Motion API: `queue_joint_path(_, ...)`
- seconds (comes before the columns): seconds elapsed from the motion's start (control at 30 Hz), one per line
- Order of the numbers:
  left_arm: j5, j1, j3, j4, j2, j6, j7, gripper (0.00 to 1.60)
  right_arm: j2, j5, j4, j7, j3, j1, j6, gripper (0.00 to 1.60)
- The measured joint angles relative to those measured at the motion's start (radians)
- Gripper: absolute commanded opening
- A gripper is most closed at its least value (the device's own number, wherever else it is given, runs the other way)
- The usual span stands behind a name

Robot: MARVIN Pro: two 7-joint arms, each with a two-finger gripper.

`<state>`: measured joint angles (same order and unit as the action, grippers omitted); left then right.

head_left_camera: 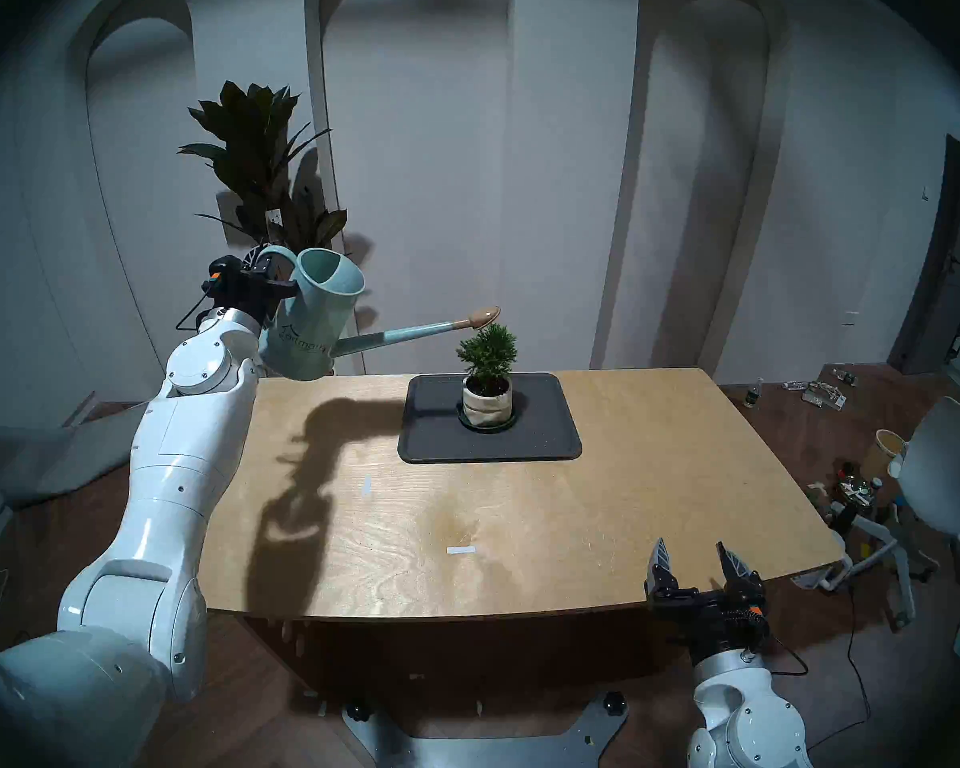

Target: Pick up the watering can and pour water into the potted plant, then put the can down

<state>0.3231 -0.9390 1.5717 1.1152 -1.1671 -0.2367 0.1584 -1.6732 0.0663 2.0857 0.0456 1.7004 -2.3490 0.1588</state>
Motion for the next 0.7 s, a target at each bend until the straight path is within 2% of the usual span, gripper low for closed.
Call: queue_joint_path(0.7, -0.069, 0.039, -0.007, -0.011, 0.014, -0.050, 0.081, 0.00, -0.001, 0.000, 0.000, 0.002, 0.001, 0.000, 0.000, 1.60)
